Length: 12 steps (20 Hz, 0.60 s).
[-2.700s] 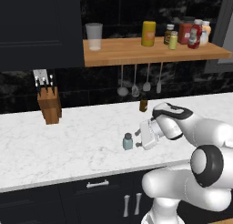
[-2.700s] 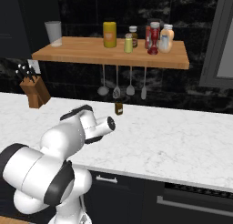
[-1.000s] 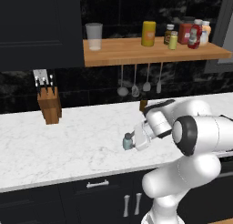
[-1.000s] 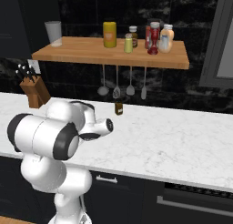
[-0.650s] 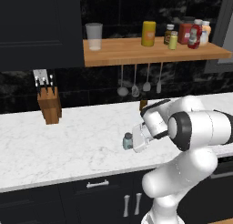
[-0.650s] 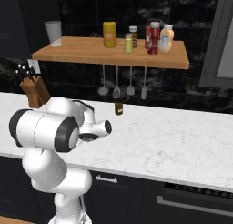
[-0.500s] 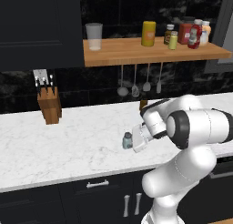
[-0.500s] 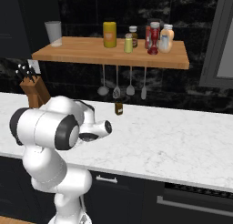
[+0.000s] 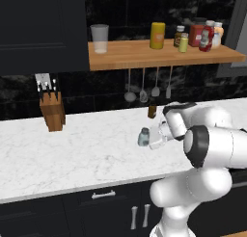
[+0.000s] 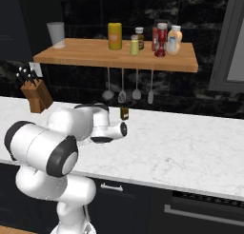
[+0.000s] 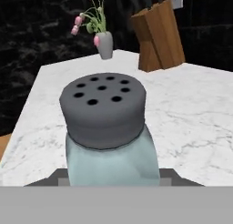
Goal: Put the shaker and condiment bottle from the counter next to their counterparts in the cabinet.
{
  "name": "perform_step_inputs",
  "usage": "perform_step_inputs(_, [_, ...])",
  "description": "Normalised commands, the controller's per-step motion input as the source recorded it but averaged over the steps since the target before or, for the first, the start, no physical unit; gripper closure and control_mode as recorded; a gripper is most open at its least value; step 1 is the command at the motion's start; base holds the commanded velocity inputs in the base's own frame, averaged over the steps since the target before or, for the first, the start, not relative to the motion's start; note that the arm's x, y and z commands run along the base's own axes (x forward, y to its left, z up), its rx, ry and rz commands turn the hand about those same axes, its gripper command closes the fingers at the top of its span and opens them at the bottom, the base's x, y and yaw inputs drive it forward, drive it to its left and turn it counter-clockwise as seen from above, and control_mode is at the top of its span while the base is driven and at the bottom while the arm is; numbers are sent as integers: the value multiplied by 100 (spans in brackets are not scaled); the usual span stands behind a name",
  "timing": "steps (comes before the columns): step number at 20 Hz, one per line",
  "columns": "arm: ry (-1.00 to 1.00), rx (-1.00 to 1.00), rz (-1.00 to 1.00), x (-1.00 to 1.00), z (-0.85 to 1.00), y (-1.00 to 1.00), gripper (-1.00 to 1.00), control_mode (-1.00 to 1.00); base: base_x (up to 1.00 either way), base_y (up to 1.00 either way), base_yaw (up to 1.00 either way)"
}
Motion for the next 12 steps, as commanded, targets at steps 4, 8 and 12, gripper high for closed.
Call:
perform_step_inputs(4, [0, -7, -7, 0, 100, 0, 100, -100, 0, 0, 0])
perform_step_inputs(8, [0, -6, -4, -1, 98, 0, 100, -100, 0, 0, 0])
perform_step_inputs(12, [0, -5, -6, -8, 87, -1, 100, -100, 0, 0, 0])
